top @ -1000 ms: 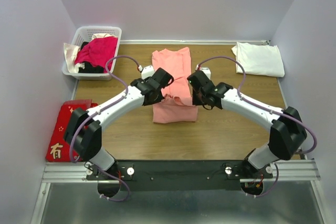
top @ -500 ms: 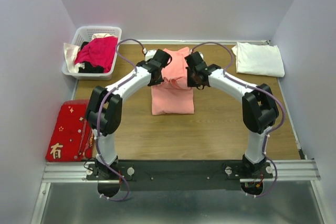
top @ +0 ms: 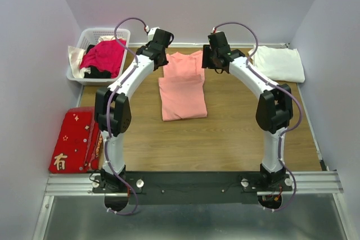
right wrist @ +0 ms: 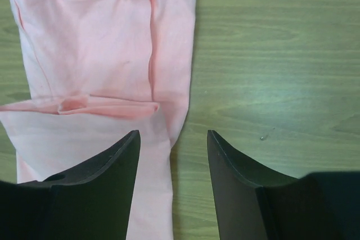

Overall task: Fold and stack the t-shirts
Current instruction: Fold the tshirt

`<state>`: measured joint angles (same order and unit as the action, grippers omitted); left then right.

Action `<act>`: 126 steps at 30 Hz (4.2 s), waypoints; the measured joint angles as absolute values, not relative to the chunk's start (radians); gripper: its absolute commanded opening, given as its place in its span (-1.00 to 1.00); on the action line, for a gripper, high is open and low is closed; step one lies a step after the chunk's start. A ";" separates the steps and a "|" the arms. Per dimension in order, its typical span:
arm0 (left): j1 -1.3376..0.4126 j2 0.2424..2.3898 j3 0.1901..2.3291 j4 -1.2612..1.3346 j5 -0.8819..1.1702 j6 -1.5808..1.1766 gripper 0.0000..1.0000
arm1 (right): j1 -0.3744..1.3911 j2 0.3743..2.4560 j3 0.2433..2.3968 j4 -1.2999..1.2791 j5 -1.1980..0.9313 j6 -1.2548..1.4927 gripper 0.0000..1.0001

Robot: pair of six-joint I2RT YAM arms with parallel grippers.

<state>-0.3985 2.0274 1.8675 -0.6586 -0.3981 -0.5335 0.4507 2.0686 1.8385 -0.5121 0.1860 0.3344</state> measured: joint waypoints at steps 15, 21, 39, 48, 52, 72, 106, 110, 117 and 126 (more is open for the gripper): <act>-0.489 1.700 1.221 -0.555 -0.235 -0.525 -0.28 | 0.493 1.840 1.386 -0.531 0.057 0.367 0.09; -0.491 1.485 1.022 -0.496 -0.140 -0.541 -0.27 | 0.509 1.663 1.216 -0.507 -0.031 0.405 0.07; -0.491 1.442 0.760 -0.204 0.028 -0.588 -0.20 | 0.509 1.667 1.026 -0.330 -0.152 0.422 0.23; -0.490 1.480 0.738 -0.136 0.047 -0.596 -0.20 | 0.509 1.723 0.987 -0.273 -0.155 0.422 0.22; -0.490 1.509 0.738 -0.118 0.046 -0.599 -0.20 | 0.509 1.732 0.987 -0.243 -0.162 0.421 0.21; -0.490 1.560 0.732 -0.046 0.028 -0.626 -1.00 | 0.509 1.783 0.992 -0.167 -0.229 0.434 -0.99; -0.601 1.169 0.785 -0.418 -0.028 -0.709 -1.00 | 0.529 1.226 0.741 -0.433 -0.258 0.505 -0.99; -0.627 1.200 0.856 -0.467 -0.067 -0.709 -1.00 | 0.529 1.187 0.752 -0.468 -0.247 0.508 -0.99; -0.637 1.265 1.014 -0.549 -0.170 -0.708 -1.00 | 0.529 1.178 0.874 -0.520 -0.160 0.506 -0.99; -0.629 1.472 1.306 -0.628 -0.333 -0.679 -1.00 | 0.530 1.359 1.150 -0.548 0.028 0.439 -0.99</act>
